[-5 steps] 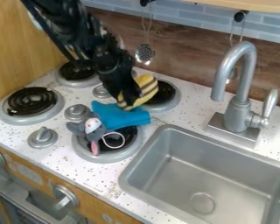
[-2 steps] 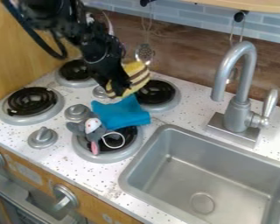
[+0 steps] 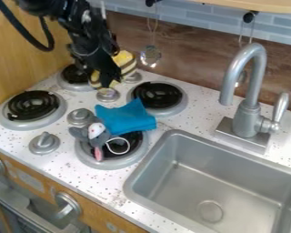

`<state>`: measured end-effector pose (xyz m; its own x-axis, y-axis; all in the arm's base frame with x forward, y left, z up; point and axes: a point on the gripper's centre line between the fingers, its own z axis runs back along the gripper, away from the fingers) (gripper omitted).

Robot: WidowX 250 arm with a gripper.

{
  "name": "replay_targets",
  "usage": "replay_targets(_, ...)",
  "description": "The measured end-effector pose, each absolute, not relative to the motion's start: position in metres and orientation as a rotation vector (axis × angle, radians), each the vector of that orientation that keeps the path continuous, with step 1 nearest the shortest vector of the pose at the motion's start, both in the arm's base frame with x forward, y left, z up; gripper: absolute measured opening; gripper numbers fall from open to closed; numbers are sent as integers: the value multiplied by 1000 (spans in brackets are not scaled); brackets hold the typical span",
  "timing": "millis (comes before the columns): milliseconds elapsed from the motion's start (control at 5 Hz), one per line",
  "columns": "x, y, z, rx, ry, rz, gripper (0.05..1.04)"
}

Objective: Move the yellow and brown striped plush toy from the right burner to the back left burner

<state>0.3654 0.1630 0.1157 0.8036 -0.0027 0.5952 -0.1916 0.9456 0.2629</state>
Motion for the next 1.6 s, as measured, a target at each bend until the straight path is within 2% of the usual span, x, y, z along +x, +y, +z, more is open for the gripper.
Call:
replay_targets(600,396,260,91,435,-552,333,597)
replay_targets(800,403,280,75,447,-504,377,597)
replay_targets(1000,402,283,58,429,-470,383,597)
replay_targets(1200,398,285,55,445,-444,387,664)
replay_targets(1400,396,284,51,431,-407,406,952)
replay_targets(1600,398,284,50,423,-431,427,1009)
